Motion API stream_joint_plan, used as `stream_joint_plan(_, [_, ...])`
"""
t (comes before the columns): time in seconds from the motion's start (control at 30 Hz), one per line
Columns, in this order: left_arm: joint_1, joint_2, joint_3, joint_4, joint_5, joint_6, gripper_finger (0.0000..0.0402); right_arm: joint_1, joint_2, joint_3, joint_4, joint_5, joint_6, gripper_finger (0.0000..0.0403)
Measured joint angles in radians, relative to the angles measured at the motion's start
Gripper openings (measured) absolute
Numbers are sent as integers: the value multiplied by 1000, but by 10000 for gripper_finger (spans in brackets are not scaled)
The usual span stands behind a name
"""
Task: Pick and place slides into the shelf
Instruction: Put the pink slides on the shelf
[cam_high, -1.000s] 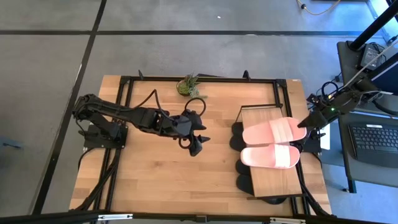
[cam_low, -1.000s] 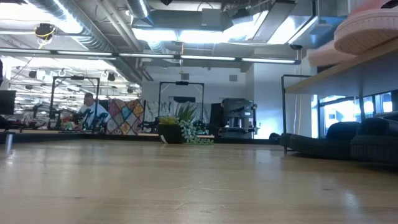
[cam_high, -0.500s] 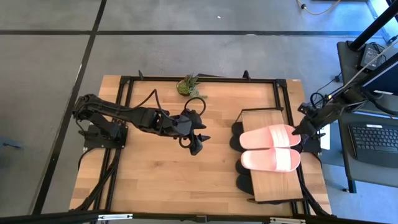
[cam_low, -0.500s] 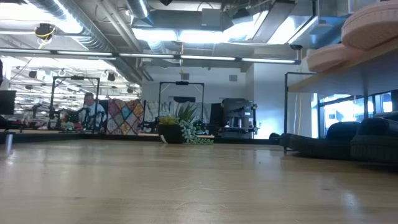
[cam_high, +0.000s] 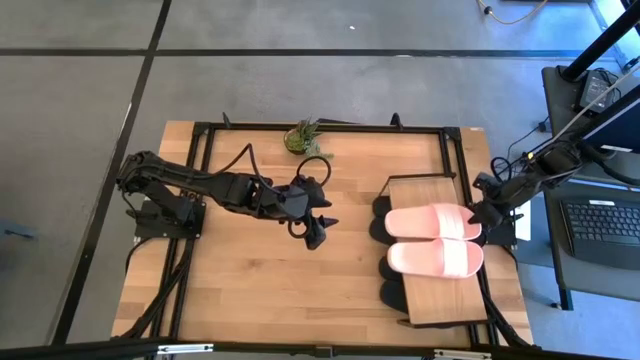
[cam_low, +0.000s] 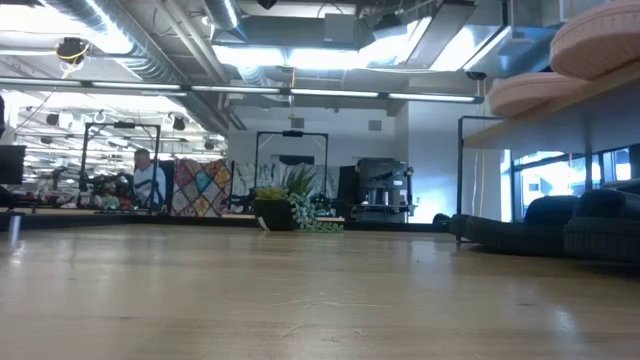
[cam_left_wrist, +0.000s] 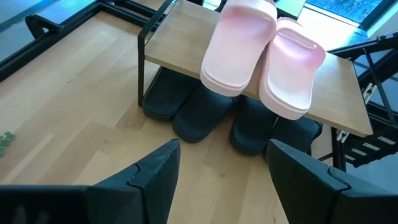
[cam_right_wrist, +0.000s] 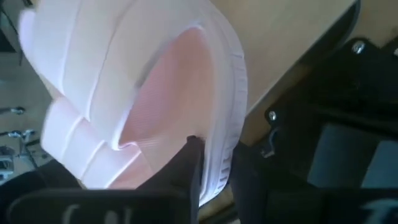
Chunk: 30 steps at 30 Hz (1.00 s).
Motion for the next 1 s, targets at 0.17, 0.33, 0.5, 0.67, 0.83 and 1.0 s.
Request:
stream_joint_plan(0.17, [0, 0, 0, 0, 0, 0, 230, 0, 0, -28, 2, -36, 2, 67])
stream_joint_plan(0.33, [0, 0, 0, 0, 0, -1, 230, 0, 0, -28, 1, -39, 4, 80])
stream_joint_plan(0.5, [0, 0, 0, 0, 9, -1, 230, 0, 0, -28, -3, -48, 3, 117])
stream_joint_plan(0.67, [-2, 0, 0, 0, 28, -4, 230, 0, 0, -28, -3, -85, 3, 173])
stream_joint_plan(0.83, [-3, 0, 0, 0, 28, -18, 230, 0, 0, -28, -2, -83, 2, 226])
stream_joint_plan(1.0, [-3, 0, 0, 0, 29, -18, 230, 0, 1, -4, -1, -74, 25, 246])
